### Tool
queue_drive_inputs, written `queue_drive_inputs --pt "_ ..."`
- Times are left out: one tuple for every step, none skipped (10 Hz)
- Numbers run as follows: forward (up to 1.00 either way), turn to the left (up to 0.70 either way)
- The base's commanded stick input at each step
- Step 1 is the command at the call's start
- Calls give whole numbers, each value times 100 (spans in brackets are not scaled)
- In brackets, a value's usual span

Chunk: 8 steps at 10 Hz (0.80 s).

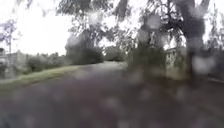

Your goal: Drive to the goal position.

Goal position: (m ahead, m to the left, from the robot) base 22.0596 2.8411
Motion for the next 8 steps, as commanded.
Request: queue_drive_inputs --pt "100 0" --pt "100 0" --pt "100 0" --pt "100 0" --pt "100 0" --pt "100 0" --pt "100 0" --pt "100 0"
